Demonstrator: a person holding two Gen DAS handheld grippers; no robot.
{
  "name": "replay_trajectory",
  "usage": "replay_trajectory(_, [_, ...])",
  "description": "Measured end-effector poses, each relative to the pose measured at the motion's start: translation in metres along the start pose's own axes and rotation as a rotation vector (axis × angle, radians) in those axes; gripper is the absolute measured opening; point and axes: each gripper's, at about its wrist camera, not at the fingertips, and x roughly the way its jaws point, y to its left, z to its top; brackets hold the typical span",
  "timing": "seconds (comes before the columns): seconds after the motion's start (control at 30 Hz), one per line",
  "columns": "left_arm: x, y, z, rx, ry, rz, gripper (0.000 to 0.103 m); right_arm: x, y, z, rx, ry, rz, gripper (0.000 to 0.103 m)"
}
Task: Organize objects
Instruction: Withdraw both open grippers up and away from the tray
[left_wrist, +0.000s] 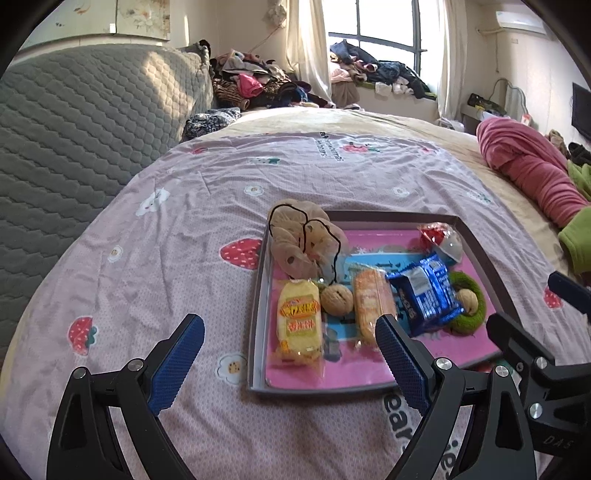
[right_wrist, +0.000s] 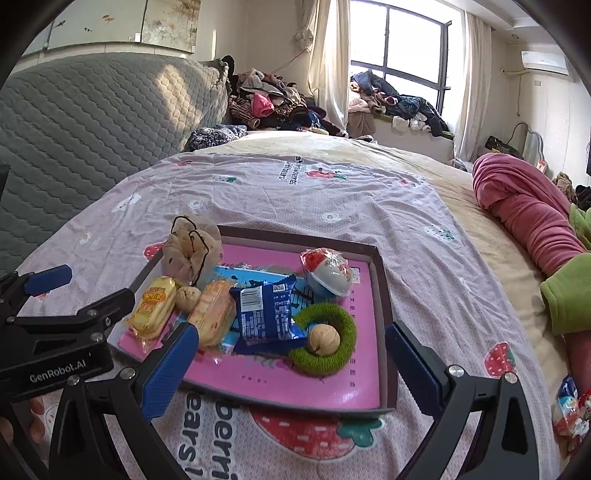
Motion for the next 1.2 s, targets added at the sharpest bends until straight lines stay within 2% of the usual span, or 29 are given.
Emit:
replay_trajectory(0.77, [-0.057, 0.004, -0.016, -0.016, -0.014, 0.023, 0.094, -0.059, -0.009, 0.004, 0.003, -0.029, -0.018, 0.102])
replay_trajectory(1.2, [-0.102, 0.004, -0.023, -0.003, -0.026, 0.014, 0.094, -0.093, -0.009, -0.001, 0.001, -0.048, -0.015, 0.102])
